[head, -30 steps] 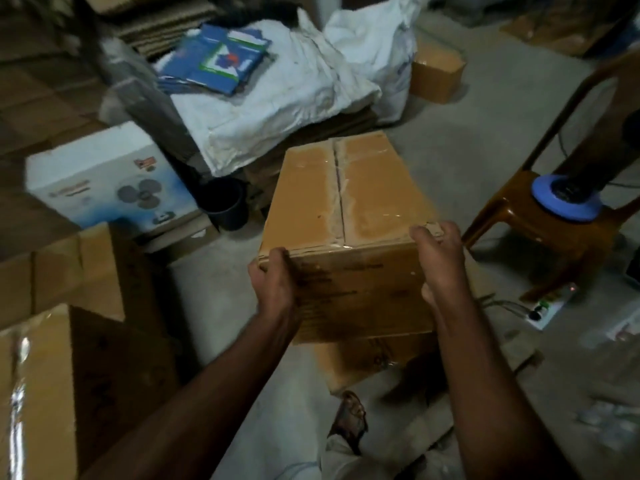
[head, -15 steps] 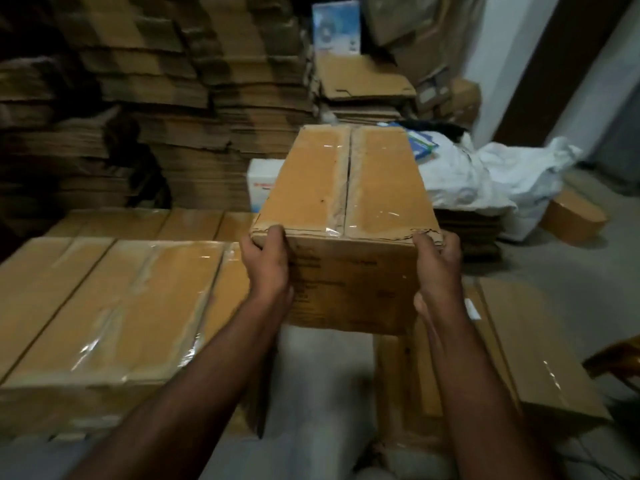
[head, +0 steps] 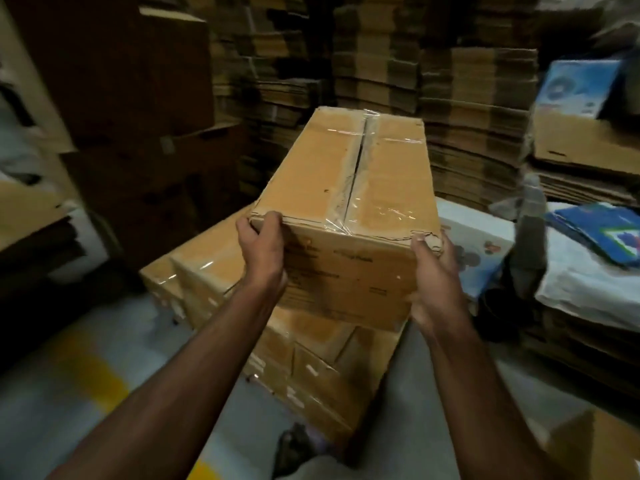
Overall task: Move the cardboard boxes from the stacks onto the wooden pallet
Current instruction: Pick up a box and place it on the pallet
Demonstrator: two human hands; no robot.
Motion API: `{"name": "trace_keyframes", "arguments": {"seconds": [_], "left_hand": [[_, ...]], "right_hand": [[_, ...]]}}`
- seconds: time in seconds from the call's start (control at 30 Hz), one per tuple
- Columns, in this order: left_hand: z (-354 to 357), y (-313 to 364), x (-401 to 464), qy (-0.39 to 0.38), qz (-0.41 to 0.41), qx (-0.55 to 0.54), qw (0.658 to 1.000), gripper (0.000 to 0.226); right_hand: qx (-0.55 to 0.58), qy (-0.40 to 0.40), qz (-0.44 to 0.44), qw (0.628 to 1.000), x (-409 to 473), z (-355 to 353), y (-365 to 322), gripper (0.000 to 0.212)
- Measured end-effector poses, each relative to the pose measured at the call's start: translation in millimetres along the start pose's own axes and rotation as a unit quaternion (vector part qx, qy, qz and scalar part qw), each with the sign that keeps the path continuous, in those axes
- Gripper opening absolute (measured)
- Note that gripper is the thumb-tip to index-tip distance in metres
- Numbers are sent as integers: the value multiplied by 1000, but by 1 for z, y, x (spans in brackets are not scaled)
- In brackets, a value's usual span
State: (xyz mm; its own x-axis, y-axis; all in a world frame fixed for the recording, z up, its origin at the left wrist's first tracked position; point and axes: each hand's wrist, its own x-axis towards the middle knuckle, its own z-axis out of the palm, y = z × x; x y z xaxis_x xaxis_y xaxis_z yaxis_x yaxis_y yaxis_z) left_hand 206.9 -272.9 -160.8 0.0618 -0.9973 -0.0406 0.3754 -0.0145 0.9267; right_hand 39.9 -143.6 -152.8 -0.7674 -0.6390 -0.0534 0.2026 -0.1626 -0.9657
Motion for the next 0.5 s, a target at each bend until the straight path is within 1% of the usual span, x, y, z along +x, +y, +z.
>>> {"name": "trace_keyframes", "arguments": {"seconds": [0.1, 0.23, 0.33, 0.37, 0.43, 0.5], "left_hand": [[-44, 8, 50, 35, 11, -2, 999, 19], [-97, 13, 128, 78, 13, -1, 997, 30], [-133, 16, 208, 90, 29, 16, 995, 31], [-143, 18, 237, 92, 34, 28, 995, 33], [-161, 24, 293, 100, 35, 50, 993, 38], [-174, 32, 348, 104, 29, 64, 992, 39]], "right_hand": [[8, -43, 11, 999, 15, 67, 26, 40], [-10, -70, 11, 997, 50, 167, 67, 46], [-13, -84, 2, 996, 83, 248, 109, 51], [-12, -86, 2, 996, 93, 276, 123, 50], [-4, -85, 6, 996, 112, 329, 145, 42], [-1, -80, 10, 997, 131, 377, 161, 38]]}}
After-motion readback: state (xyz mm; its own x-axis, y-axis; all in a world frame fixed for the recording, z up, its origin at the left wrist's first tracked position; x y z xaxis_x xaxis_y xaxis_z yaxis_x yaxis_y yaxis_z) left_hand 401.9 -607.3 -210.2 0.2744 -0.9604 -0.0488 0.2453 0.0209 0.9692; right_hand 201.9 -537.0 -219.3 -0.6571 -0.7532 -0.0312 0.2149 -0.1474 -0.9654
